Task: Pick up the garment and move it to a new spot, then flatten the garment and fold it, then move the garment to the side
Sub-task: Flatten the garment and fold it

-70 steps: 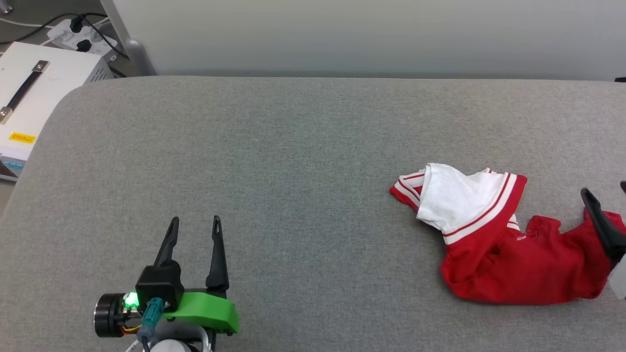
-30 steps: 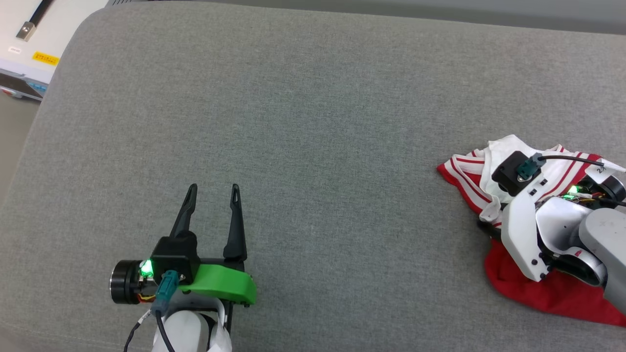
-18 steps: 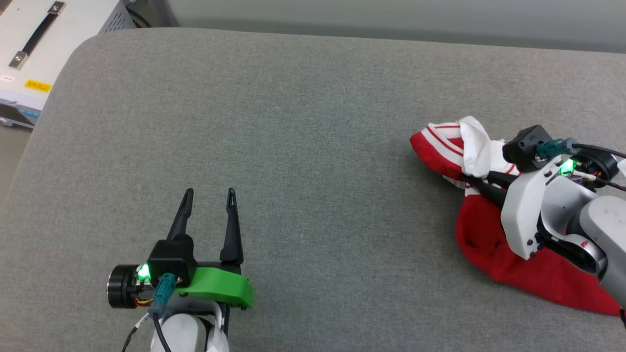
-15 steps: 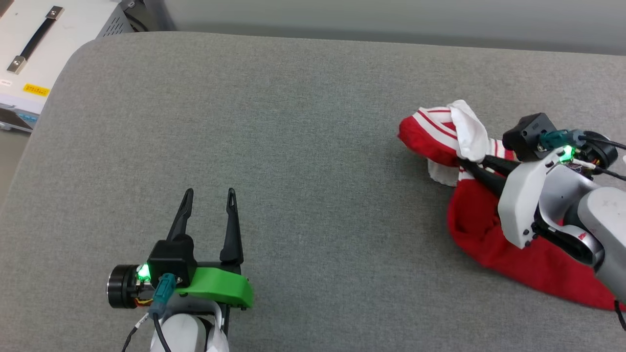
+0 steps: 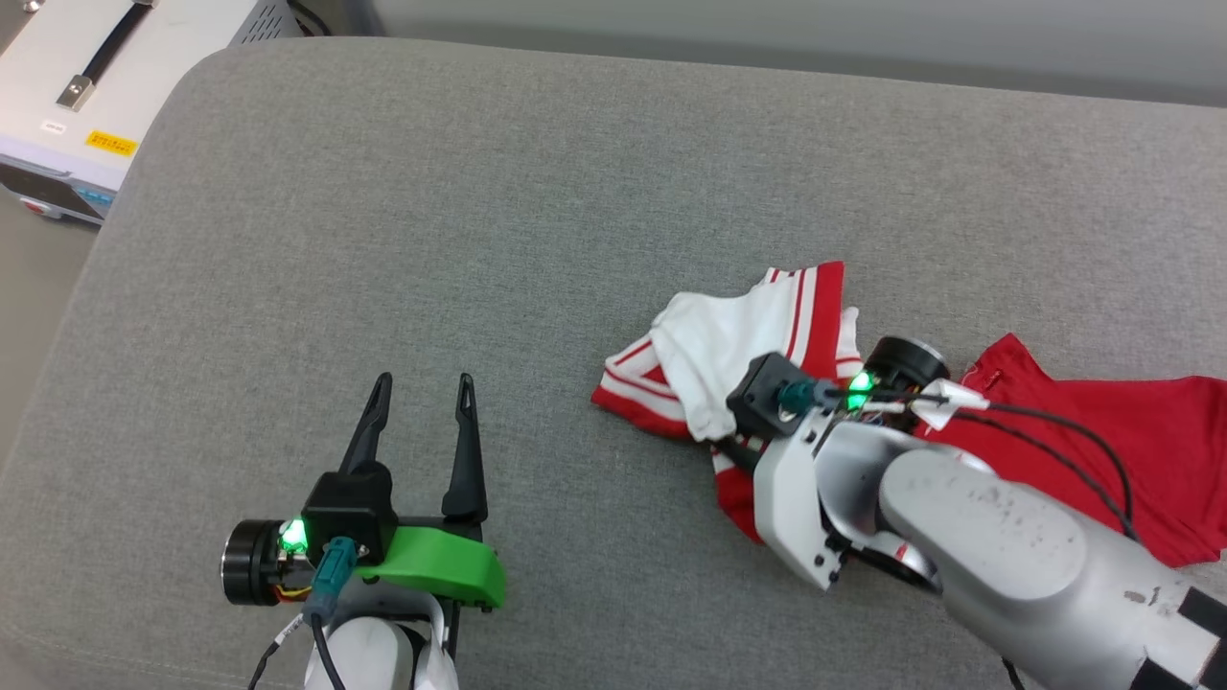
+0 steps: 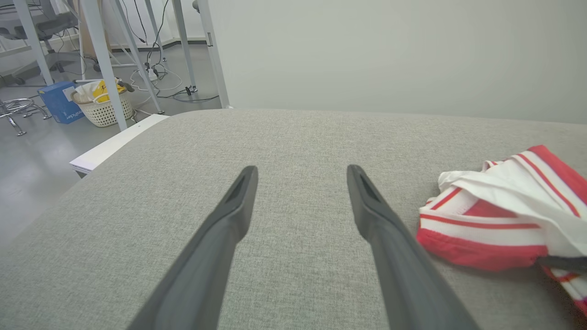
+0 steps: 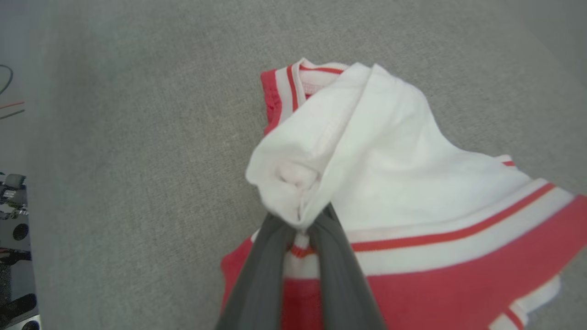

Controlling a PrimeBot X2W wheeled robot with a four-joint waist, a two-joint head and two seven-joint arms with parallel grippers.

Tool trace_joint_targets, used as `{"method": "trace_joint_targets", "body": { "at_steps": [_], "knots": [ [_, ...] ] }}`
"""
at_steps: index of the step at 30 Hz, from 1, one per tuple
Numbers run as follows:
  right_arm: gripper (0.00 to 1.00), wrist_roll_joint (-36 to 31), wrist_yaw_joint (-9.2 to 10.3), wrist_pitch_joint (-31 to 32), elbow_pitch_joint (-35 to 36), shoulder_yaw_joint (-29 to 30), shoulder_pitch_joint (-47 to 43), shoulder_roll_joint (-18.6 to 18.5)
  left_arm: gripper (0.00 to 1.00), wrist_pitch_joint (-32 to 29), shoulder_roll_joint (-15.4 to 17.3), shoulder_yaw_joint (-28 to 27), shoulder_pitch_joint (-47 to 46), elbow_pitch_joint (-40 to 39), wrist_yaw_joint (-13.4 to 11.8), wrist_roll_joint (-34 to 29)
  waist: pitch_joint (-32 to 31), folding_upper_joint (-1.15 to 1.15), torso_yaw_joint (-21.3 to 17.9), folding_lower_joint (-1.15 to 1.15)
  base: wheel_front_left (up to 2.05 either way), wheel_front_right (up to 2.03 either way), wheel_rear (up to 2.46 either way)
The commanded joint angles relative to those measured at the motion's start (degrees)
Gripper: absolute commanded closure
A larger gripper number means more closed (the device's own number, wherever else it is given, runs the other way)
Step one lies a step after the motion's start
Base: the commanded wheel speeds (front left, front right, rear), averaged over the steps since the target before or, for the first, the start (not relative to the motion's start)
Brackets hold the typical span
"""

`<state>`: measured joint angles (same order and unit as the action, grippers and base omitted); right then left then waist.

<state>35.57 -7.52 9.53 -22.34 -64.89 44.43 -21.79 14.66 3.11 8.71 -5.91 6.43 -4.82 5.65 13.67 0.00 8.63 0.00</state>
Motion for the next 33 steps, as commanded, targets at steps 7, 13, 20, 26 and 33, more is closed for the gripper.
{"method": "trace_joint_targets", "body": {
  "at_steps": [7, 13, 20, 26, 33],
  "knots": [
    [1.0, 4.0, 0.03, -3.1, -5.4, -7.6, -2.9, 3.1, 0.0, 0.3, -0.2, -0.8, 0.6, 0.1, -0.8, 0.7, -0.1, 0.0, 0.2, 0.0, 0.0, 0.0, 0.0],
    [0.0, 5.2, 0.03, -12.2, -5.5, -6.9, -3.4, 2.5, 0.0, 0.3, -0.2, -2.9, 1.3, 0.0, -0.4, -0.2, -2.2, 0.0, -1.7, 0.0, 0.0, 0.0, 0.0],
    [0.0, 4.2, 0.03, -22.1, -2.6, 4.0, -8.4, -0.1, 0.0, 0.3, 0.6, -5.4, 1.5, -0.9, 1.3, -1.9, -5.2, 0.0, -4.1, 0.0, 0.0, 0.0, 0.0],
    [0.0, -2.0, 0.03, -24.3, 1.4, 23.0, -17.5, -0.7, 0.0, 0.3, 2.8, -7.1, -0.5, -2.5, 3.3, -2.7, -6.6, 0.0, -6.3, 0.0, 0.0, 0.0, 0.0],
    [0.0, -13.8, 0.03, -24.5, 6.9, 42.3, -29.5, 1.9, 0.0, 0.3, 7.6, -6.3, -8.0, -1.8, 8.7, -3.6, -6.6, 0.0, -8.2, 0.0, 0.0, 0.0, 0.0]
  ]
}}
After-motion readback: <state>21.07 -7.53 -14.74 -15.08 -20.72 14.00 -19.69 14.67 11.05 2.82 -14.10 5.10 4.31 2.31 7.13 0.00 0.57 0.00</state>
